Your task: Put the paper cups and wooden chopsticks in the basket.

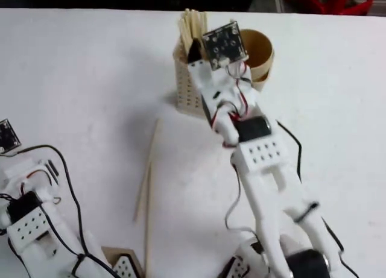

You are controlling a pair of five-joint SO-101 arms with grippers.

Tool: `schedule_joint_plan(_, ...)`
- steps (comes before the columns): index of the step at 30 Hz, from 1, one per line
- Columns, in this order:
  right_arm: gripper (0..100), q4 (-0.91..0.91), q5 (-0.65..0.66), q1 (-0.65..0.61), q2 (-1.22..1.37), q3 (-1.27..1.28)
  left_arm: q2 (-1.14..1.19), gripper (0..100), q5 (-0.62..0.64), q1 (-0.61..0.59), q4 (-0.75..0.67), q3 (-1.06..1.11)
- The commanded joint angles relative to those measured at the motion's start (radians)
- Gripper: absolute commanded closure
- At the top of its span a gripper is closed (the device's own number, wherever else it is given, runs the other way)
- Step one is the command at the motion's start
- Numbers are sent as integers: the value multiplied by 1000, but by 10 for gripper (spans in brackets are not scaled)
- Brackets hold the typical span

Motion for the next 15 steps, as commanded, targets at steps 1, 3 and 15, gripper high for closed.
schedule_joint_plan(1, 975, 265, -9, -51, -185, 43, -21, 837, 6, -4, -18, -18)
schedule_joint_plan(3, 964, 360, -9, -85, -266, 120, -21, 836, 6, -4, -18, -18)
schedule_joint_plan(15, 981, 206, -133, -116, -463, 617, -15, 835, 5, 148, -5, -80)
